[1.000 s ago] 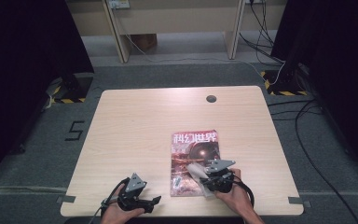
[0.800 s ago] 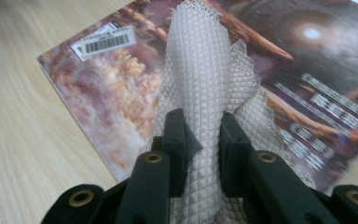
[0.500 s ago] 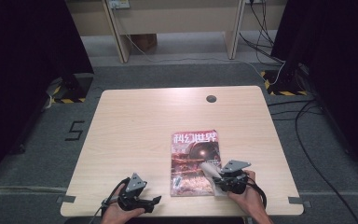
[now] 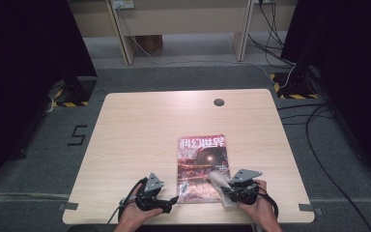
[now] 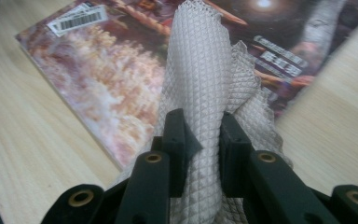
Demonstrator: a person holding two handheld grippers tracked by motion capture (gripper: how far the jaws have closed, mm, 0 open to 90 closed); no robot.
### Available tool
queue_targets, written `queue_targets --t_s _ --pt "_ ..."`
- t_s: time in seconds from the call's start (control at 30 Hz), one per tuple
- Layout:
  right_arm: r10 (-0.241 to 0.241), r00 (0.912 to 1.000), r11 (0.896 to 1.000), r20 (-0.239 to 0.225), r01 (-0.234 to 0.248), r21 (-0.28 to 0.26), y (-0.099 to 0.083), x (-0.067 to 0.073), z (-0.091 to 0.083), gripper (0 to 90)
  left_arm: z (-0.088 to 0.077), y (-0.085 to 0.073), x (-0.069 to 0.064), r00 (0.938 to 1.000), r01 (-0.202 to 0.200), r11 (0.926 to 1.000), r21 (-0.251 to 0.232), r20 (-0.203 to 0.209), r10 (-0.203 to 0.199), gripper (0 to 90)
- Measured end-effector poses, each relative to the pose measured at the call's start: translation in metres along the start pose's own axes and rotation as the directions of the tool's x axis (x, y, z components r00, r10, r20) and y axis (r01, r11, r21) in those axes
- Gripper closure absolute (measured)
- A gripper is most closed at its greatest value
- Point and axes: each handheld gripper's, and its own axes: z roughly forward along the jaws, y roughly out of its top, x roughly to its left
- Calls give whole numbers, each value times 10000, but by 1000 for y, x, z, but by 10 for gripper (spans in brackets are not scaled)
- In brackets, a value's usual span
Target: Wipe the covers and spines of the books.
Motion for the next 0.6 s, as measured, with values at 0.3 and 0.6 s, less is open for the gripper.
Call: queue_targets --t_s 0.3,0.6 --pt "-125 9998 9999 -175 125 -29 -4 7 -3 767 18 7 -6 9996 -285 9989 374 -51 287 207" --pt "-128 9995 9999 -293 129 30 -2 7 -1 768 24 8 -9 9985 -497 9977 471 -216 508 202"
